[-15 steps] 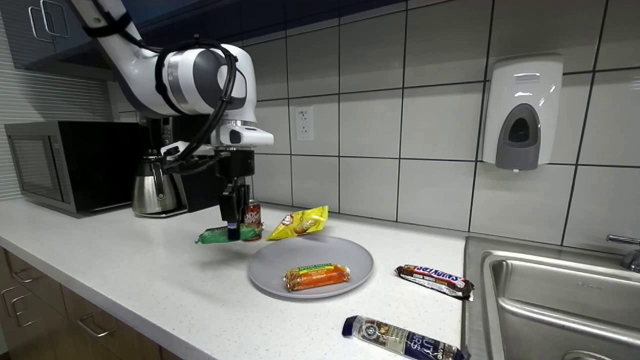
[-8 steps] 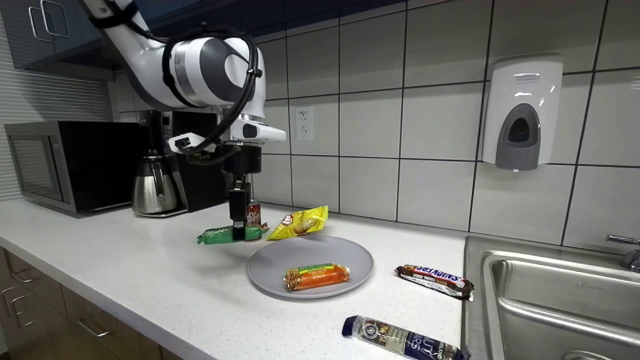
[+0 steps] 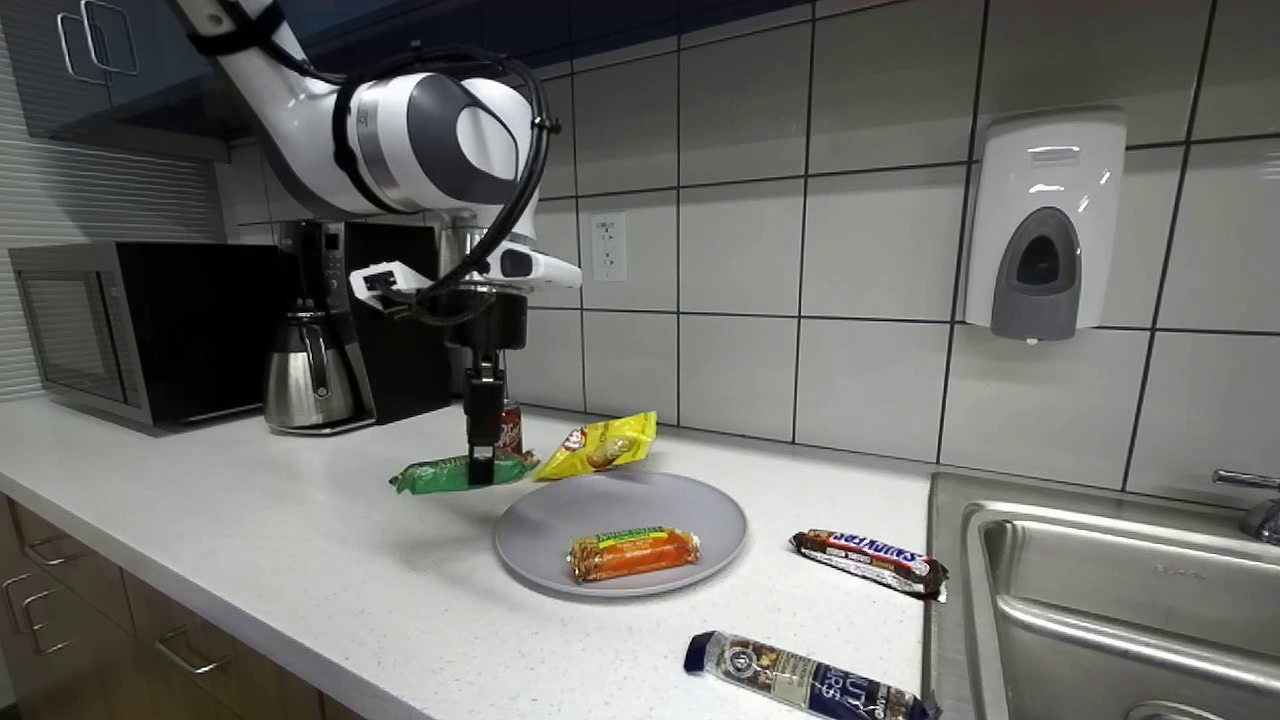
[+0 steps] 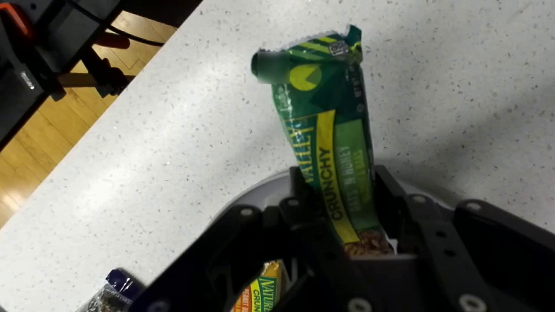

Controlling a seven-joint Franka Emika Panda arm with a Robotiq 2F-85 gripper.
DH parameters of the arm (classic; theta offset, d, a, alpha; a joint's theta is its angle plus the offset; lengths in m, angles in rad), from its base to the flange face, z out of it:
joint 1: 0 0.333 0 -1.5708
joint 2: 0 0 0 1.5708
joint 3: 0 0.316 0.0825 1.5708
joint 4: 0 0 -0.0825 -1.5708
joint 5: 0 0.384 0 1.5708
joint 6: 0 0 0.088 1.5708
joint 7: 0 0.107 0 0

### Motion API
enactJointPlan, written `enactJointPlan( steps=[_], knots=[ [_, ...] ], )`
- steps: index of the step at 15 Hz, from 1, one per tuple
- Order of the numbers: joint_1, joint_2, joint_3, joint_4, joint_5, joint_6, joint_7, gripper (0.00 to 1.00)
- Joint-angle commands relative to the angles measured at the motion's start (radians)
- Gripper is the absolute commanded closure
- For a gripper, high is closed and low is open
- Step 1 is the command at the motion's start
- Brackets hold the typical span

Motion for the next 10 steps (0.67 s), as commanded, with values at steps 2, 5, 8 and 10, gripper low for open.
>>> enactJointPlan(
  steps=[2, 5, 8, 10],
  knots=[
    [-0.026, 0.028, 0.004, 0.057, -0.005, -0.055, -0.129, 0.84],
    [-0.034, 0.058, -0.002, 0.083, -0.012, -0.045, -0.193, 0.84],
    [-0.037, 0.101, -0.009, 0.119, -0.012, -0.035, -0.25, 0.84],
    [-0.034, 0.129, -0.012, 0.148, -0.018, -0.036, -0.29, 0.84]
  ],
)
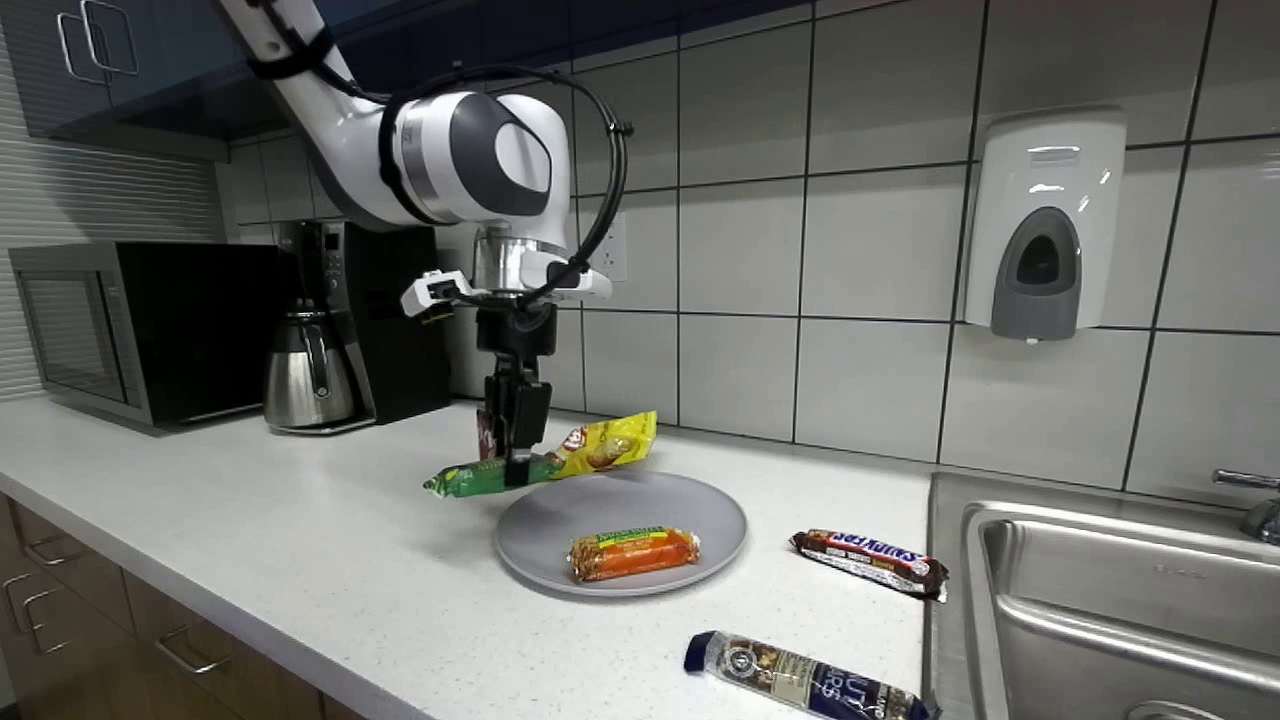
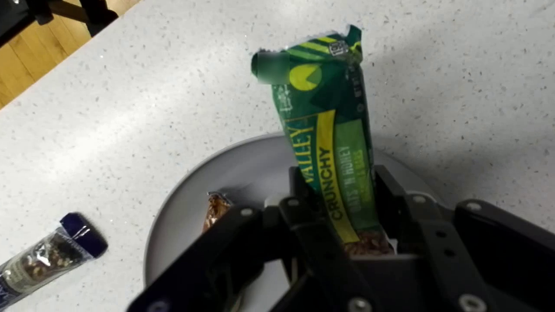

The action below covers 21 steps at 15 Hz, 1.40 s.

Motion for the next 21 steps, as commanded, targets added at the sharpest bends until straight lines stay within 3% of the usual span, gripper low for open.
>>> enactJointPlan(
  steps=[1, 8, 21],
  knots=[
    [-0.009, 0.06, 0.0, 0.078, -0.016, -0.029, -0.091, 0.84],
    [0.0, 0.143, -0.008, 0.154, -0.05, -0.046, -0.209, 0.84],
    [0.009, 0.222, -0.013, 0.212, -0.065, -0.035, -0.26, 0.84]
  ],
)
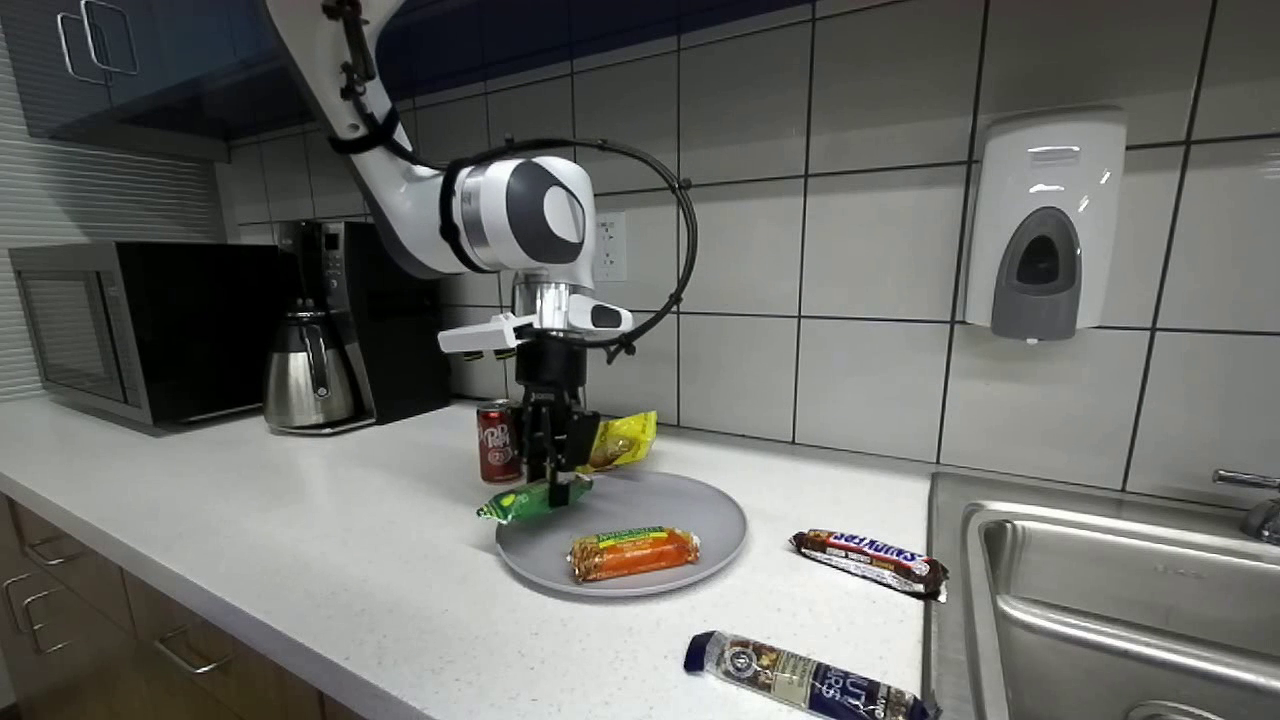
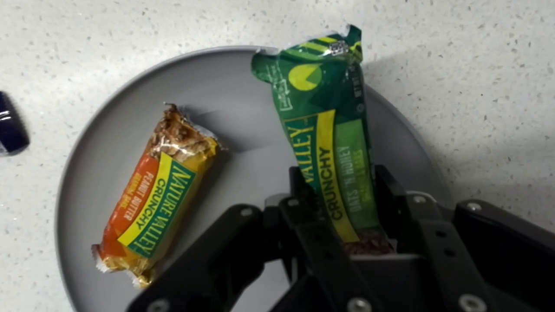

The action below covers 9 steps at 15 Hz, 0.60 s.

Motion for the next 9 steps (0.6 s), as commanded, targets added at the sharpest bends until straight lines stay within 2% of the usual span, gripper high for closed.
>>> enactJointPlan(
  steps=[1, 5, 6, 9],
  knots=[
    [0.008, 0.02, -0.007, 0.036, -0.006, -0.029, -0.024, 0.84],
    [0.01, 0.032, -0.007, 0.044, -0.003, -0.026, -0.024, 0.84],
    [0.011, 0.033, -0.007, 0.044, -0.003, -0.026, -0.021, 0.39],
    [0.011, 0.024, -0.008, 0.039, 0.001, -0.025, -0.016, 0.18]
  ],
)
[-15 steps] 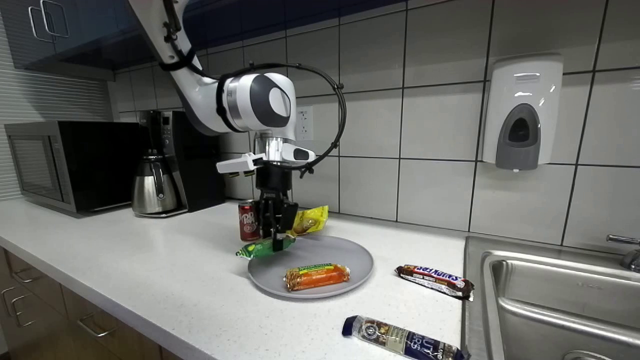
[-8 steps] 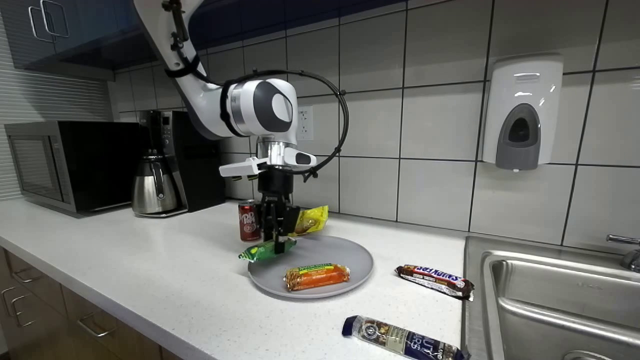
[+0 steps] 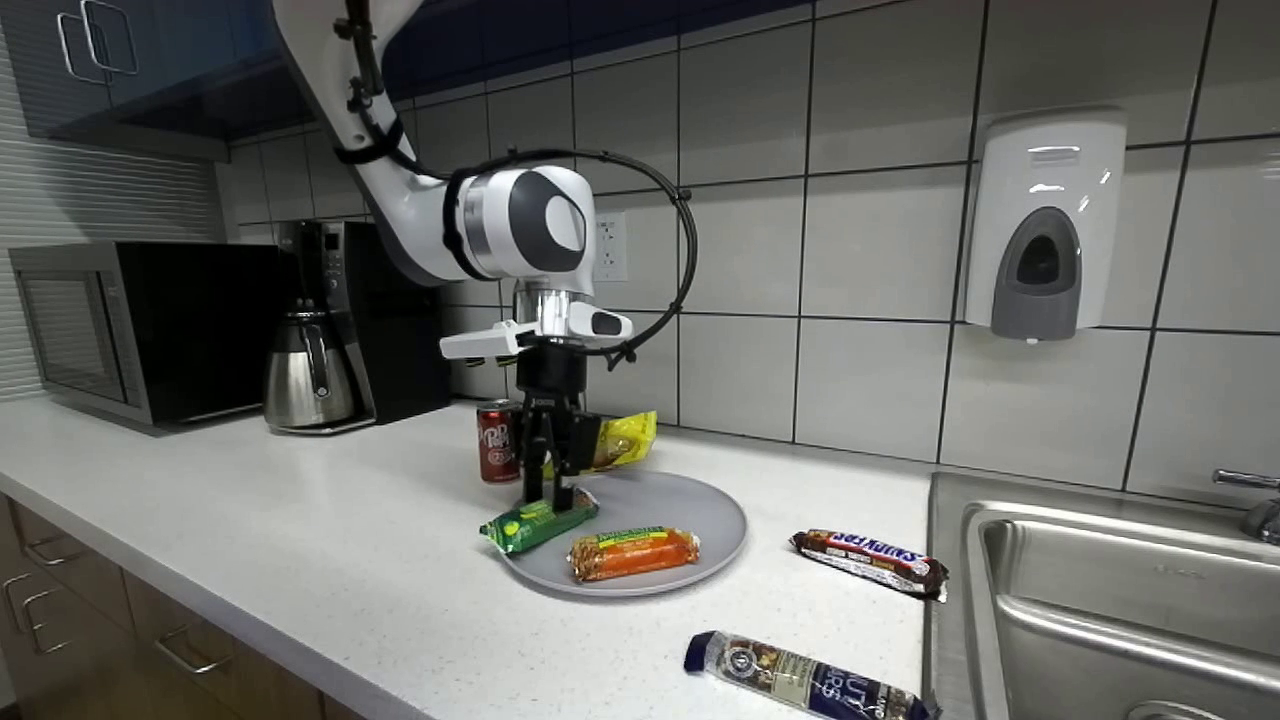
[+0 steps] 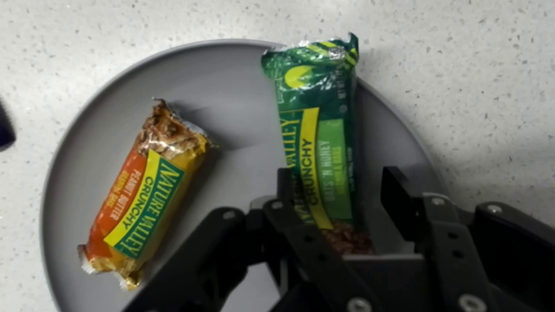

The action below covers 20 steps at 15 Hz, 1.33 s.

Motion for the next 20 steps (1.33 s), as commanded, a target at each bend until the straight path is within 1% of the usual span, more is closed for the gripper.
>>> enactJointPlan(
  steps=[1, 2, 3, 12, 20],
  knots=[
    [0.007, -0.007, -0.008, 0.017, 0.002, -0.024, -0.011, 0.12],
    [0.007, -0.012, -0.008, 0.015, 0.002, -0.024, -0.009, 0.03],
    [0.008, -0.018, -0.008, 0.011, 0.002, -0.024, -0.007, 0.0],
    [-0.003, -0.108, -0.017, -0.026, 0.018, -0.027, 0.018, 0.0],
    [-0.029, -0.16, -0.06, -0.04, 0.008, -0.034, 0.048, 0.0]
  ],
)
